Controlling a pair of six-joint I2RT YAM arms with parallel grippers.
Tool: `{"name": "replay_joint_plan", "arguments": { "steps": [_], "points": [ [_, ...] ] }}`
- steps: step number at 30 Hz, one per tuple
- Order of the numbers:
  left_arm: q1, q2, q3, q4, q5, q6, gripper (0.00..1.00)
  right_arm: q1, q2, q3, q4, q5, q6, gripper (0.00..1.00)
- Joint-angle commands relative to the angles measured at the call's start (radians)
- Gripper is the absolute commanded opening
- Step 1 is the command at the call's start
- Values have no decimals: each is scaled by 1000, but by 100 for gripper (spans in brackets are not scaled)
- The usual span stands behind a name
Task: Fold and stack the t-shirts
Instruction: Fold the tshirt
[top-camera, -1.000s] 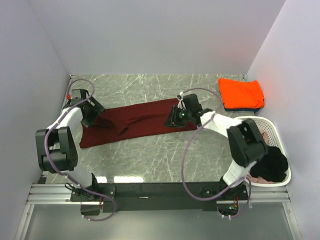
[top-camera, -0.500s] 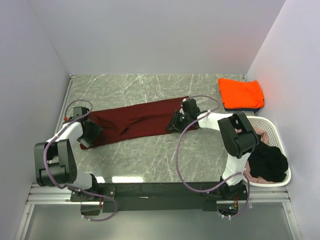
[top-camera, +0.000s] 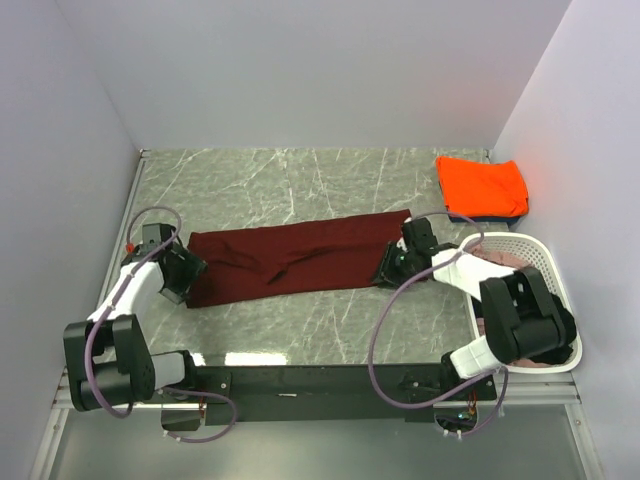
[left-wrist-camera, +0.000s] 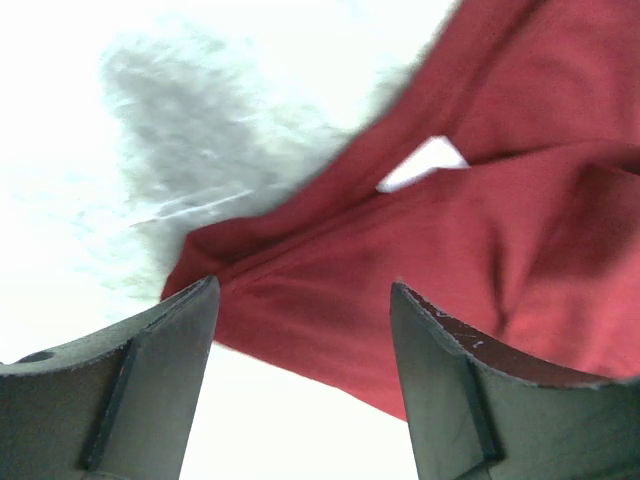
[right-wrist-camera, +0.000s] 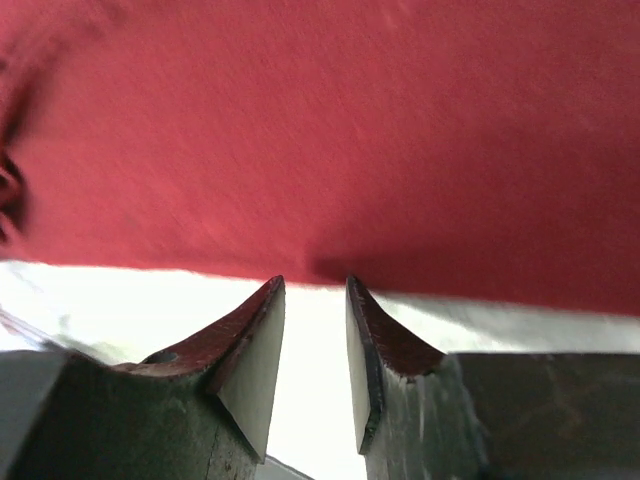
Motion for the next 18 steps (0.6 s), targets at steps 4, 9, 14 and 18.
{"name": "replay_joint_plan", "arguments": {
  "steps": [4, 9, 14, 18],
  "points": [
    [-16, -35, 132, 106, 156, 43, 68, 33, -143, 21, -28, -27, -100, 38],
    [-99, 62, 201, 178, 220, 31, 45, 91, -134, 83, 81, -145, -71, 37],
    [-187, 213, 261, 224, 217, 20, 29, 128, -80, 133, 92, -148, -65, 37],
    [-208, 341, 324, 247, 223, 19, 19, 133, -76, 129, 97, -150, -62, 37]
  ]
}}
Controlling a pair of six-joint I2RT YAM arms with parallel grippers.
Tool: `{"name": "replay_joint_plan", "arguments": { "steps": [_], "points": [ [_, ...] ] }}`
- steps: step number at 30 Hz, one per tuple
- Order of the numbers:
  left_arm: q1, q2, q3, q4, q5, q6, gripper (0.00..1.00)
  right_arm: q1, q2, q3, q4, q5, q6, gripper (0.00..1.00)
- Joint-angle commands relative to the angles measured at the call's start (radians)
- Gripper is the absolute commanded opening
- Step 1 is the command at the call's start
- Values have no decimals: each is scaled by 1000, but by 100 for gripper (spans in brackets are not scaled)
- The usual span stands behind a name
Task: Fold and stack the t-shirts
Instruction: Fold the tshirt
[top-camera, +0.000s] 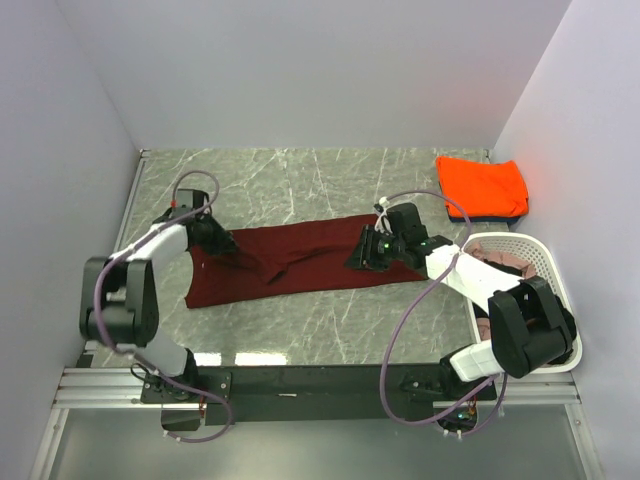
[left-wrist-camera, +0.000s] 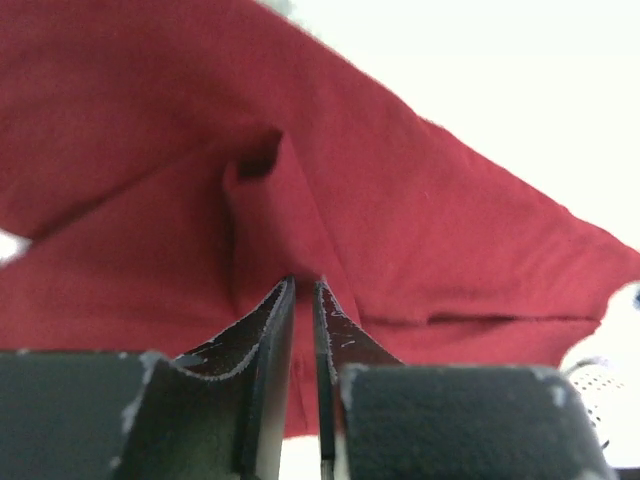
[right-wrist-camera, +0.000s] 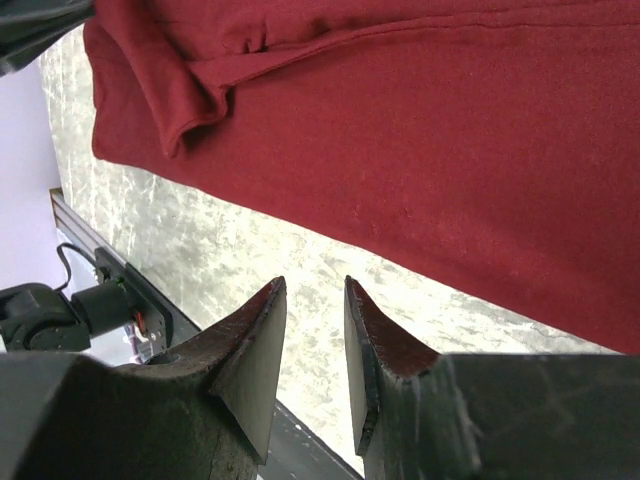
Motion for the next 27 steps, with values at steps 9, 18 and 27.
{"name": "replay_joint_plan", "arguments": {
  "steps": [9, 18, 27],
  "points": [
    [-57, 297, 230, 96, 20, -3, 19, 21, 36, 17, 67, -42, -7, 37],
    [-69, 232, 266, 41, -77, 23, 25, 145, 176, 203, 156, -143, 43, 37],
    [-53, 11, 211, -40, -180, 31, 52, 279, 429, 503, 176, -146, 112, 37]
  ]
}}
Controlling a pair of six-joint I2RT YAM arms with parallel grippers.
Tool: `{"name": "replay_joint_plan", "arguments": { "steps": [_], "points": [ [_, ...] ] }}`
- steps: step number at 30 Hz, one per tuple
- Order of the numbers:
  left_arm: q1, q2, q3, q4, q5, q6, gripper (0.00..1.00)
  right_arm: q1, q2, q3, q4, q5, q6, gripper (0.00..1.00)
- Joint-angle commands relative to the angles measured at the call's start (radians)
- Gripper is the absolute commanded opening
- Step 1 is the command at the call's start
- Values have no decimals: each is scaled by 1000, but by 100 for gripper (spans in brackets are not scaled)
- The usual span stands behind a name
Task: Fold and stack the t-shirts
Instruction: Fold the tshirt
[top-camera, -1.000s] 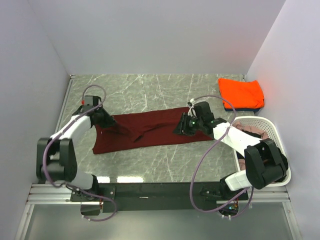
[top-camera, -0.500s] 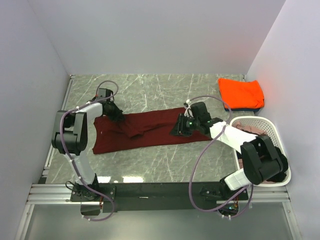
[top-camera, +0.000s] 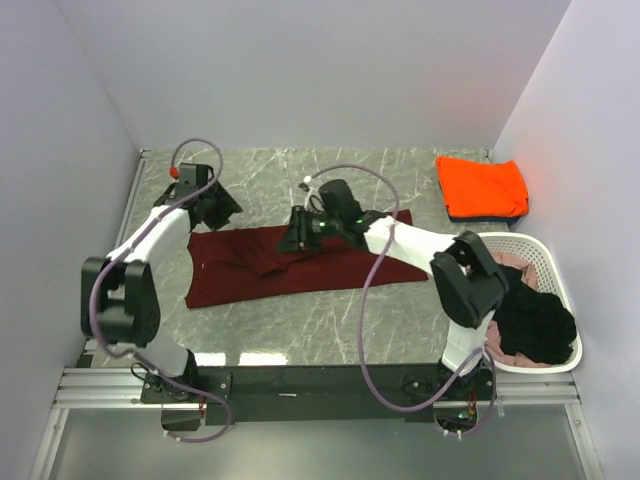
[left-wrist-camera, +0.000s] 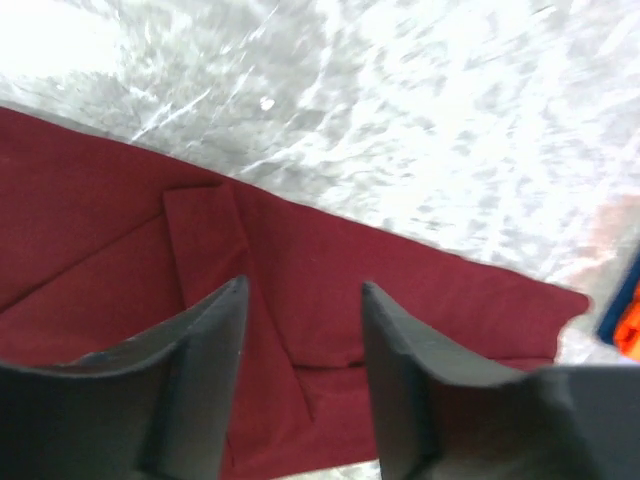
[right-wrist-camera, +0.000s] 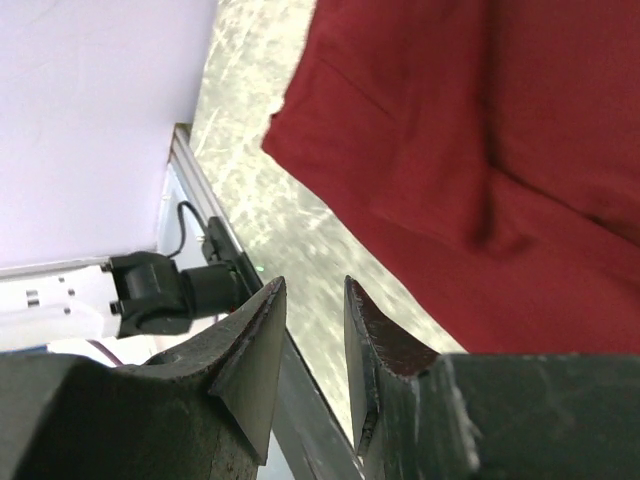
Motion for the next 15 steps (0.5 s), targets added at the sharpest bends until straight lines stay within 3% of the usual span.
{"name": "replay_joint_plan", "arguments": {
  "steps": [1, 2, 9, 15],
  "points": [
    [20, -90, -35, -30, -57, 10, 56, 35, 62, 84, 12, 13, 44, 37],
    [32, -99, -61, -24, -40, 12, 61, 35, 67, 69, 39, 19, 85, 37],
    [103, 31, -61, 30, 98, 101, 60, 76, 102, -19, 158, 76, 208, 39],
    [103, 160, 37, 14, 109, 144, 48, 102, 124, -43, 218, 92, 256, 39]
  ]
}}
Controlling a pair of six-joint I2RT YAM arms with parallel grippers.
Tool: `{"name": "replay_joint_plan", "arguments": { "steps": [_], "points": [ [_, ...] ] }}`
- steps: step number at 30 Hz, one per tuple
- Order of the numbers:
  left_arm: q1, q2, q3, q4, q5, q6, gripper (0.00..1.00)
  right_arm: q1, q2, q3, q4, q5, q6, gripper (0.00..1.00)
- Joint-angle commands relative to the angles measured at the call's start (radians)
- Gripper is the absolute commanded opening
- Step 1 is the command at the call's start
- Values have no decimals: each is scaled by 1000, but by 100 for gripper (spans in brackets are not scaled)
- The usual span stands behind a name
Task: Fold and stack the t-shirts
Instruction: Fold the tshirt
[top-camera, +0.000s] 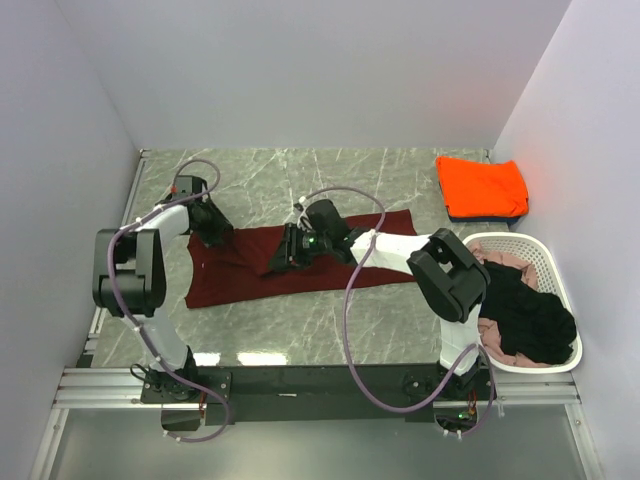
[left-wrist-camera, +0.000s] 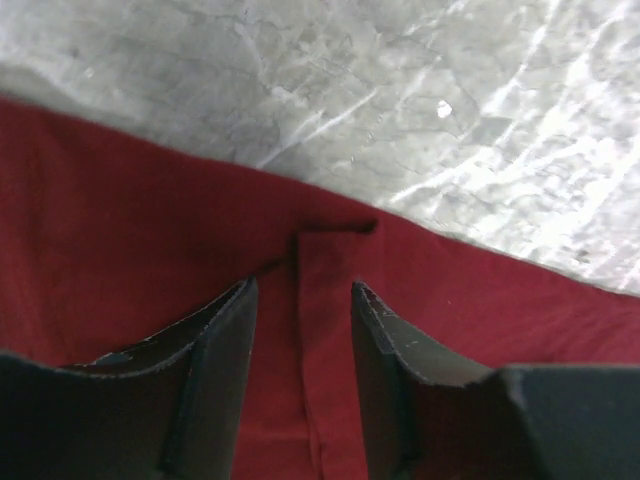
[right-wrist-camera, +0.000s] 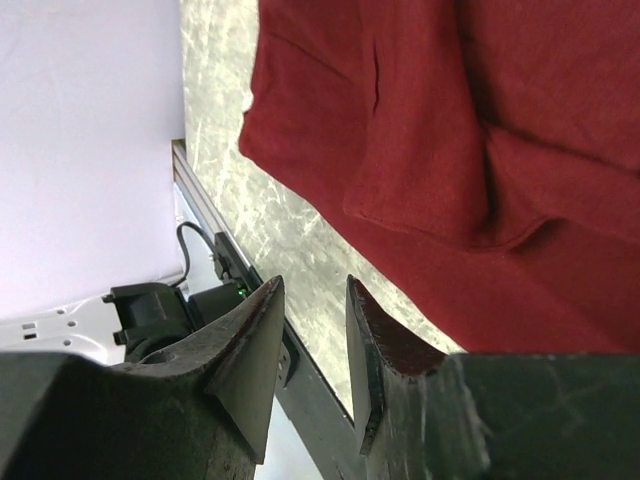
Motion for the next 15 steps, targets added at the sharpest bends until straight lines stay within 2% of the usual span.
{"name": "replay_joint_plan", "arguments": {
  "steps": [1, 15],
  "points": [
    [-3, 33, 90, 10, 21, 50, 48, 18, 5, -5, 86, 24, 42, 39],
    [-3, 136, 147, 7, 15, 78, 45, 22, 26, -15, 93, 29, 46, 39]
  ]
}}
